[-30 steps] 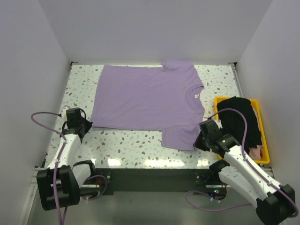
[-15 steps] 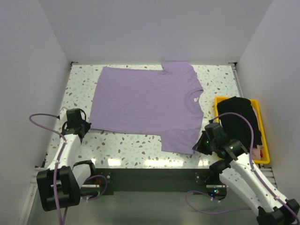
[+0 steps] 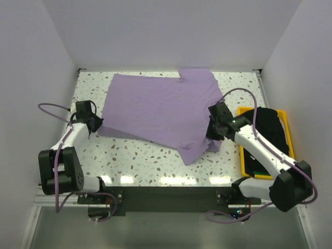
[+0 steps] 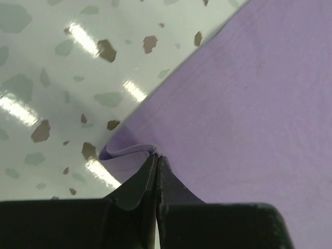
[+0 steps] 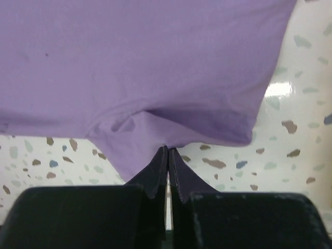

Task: Fold and stack the t-shirts
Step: Fold the tshirt

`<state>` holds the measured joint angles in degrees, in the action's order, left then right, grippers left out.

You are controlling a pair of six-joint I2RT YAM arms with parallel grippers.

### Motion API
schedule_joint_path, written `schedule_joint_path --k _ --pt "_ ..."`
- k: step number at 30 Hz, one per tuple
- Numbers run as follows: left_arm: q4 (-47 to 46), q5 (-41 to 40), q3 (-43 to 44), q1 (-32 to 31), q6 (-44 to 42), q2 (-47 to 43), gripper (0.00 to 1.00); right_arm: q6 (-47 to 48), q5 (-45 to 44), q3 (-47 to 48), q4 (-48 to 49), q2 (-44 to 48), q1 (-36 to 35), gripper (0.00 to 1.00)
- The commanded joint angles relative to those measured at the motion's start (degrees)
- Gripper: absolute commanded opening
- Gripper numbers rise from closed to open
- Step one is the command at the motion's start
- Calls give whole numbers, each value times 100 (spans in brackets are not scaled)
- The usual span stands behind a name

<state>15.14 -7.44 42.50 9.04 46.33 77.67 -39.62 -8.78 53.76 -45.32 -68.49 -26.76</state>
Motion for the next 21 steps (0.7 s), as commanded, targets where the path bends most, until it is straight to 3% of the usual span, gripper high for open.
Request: schedule_joint_path --k 1,9,21 --pt "-266 59 644 -16 -80 406 0 305 -309 582 514 -524 57 0" --pt "-107 173 1909 -60 -89 1663 0 490 200 1707 752 -1982 759 0" --pt "-46 313 2649 -51 -176 2235 0 516 473 2639 788 -2573 1182 0"
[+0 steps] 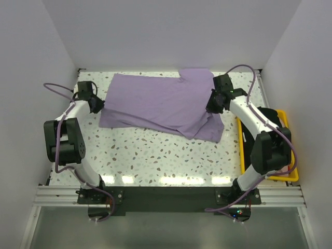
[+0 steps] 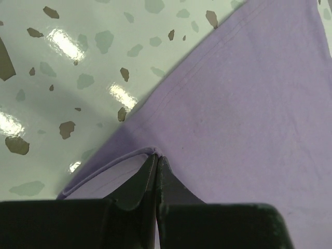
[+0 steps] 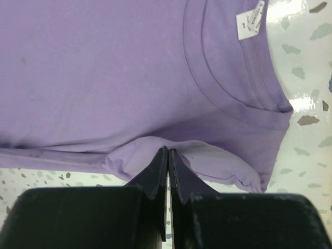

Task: Fold and stack the t-shirts
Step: Fold the tshirt

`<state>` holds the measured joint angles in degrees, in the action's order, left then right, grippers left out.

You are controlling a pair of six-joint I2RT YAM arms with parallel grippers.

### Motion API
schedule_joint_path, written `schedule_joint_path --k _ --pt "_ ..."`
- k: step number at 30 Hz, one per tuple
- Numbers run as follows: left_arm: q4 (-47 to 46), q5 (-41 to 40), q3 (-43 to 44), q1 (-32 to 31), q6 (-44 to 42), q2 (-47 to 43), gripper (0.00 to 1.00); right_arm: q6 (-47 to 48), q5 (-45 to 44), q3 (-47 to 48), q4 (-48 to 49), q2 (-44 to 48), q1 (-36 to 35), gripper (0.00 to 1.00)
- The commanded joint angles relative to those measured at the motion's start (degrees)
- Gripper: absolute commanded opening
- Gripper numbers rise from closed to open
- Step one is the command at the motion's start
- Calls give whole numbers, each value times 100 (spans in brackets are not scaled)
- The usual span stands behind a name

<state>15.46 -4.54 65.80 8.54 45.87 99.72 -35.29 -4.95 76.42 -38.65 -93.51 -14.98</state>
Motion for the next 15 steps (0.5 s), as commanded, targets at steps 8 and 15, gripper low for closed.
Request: schedule_joint_path --k 8,15 --pt "-52 49 671 -1 -227 293 0 75 108 786 121 -378 162 0" --pt "-113 93 811 -10 -245 486 0 119 161 1199 60 -562 347 0"
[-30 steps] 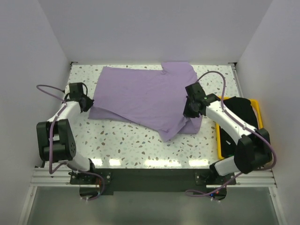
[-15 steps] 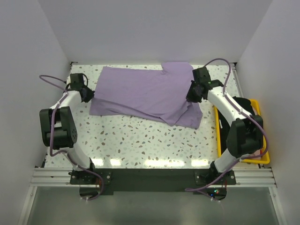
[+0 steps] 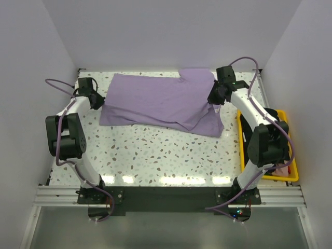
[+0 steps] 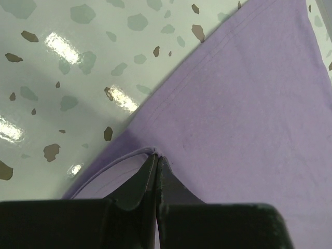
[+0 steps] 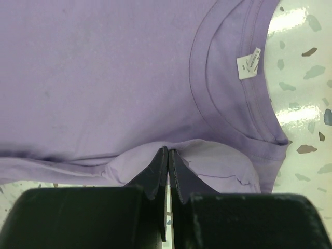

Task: Fold and stack the t-shirts
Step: Fold the tshirt

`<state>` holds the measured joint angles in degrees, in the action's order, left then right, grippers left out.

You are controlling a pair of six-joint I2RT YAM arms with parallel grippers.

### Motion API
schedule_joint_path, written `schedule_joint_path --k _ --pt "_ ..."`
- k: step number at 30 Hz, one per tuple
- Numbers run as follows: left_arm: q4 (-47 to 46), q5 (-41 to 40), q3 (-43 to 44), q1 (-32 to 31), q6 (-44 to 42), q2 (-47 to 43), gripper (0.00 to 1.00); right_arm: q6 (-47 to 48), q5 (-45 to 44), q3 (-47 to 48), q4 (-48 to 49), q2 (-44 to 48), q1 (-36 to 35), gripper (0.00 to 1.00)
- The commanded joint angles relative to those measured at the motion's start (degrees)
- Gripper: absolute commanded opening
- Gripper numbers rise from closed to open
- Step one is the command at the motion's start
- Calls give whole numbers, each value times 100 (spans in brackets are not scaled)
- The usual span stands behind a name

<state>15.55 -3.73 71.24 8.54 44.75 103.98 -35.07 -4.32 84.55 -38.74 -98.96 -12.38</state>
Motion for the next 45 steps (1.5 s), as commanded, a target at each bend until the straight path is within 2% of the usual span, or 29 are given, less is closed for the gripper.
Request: schedule_joint_path --k 1,21,37,39,44,45 --pt "-149 30 276 -1 -142 69 0 97 124 456 68 -27 139 0" --pt "-351 285 829 -10 -160 737 0 202 185 1476 -81 -871 385 0" --pt "-413 311 997 -1 -256 1062 0 404 423 2468 -134 -2136 553 0" --pt "-412 311 1032 -1 -300 1098 3 492 423 2618 -151 -2268 561 0" --pt "-491 346 1111 -1 -397 1115 23 562 555 3268 -309 -2830 553 0" --pt "-500 346 1120 8 -406 1098 26 589 590 3461 -327 -2909 570 6"
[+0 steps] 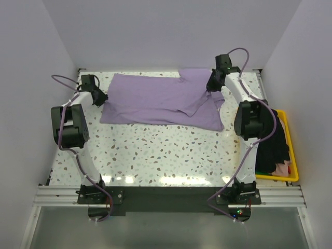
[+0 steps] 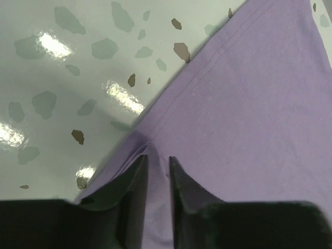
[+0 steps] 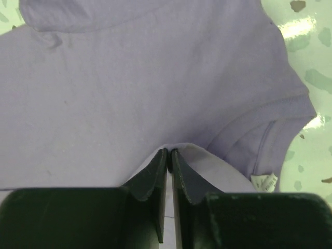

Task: Fold and stack the t-shirts
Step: Fold the tshirt

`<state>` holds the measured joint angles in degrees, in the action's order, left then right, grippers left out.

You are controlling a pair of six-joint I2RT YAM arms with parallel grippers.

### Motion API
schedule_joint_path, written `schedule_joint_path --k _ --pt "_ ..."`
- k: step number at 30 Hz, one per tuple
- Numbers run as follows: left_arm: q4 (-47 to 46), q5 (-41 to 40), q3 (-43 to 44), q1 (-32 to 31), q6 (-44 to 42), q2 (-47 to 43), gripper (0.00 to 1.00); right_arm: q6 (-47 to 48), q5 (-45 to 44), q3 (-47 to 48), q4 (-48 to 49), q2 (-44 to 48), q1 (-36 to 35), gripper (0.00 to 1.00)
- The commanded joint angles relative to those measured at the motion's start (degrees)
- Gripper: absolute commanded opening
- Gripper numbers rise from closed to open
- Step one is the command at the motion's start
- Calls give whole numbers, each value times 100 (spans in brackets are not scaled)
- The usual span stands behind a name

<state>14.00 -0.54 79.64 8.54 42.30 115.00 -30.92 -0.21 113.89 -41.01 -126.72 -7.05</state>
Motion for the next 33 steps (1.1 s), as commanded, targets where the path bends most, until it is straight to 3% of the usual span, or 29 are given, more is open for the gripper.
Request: schedule_joint_path --k 1,2,3,5,6,8,14,18,33 --pt "-337 18 289 25 -170 -39 35 182 205 625 -108 -291 37 13" --pt "-345 27 289 25 -205 -135 41 200 249 713 -135 -344 54 20" --pt "-337 27 289 43 -231 -205 50 252 293 888 -161 -406 54 34" --pt "-240 18 220 52 -275 -477 57 297 302 1004 -284 -407 55 46" --pt "-188 -34 158 52 -293 -592 64 323 311 908 -293 -337 54 50" --pt "-82 -209 -78 52 -293 -969 67 332 293 567 -101 84 2 55" --pt "173 -728 -1210 52 -4 -2024 67 201 109 -1384 471 1200 -541 51" --pt "50 -694 -1758 60 6 -2456 66 51 65 -2404 998 1369 -894 50" --pt "-125 -386 -2215 61 -187 -2623 64 -143 -111 -2266 1008 754 -1211 51"
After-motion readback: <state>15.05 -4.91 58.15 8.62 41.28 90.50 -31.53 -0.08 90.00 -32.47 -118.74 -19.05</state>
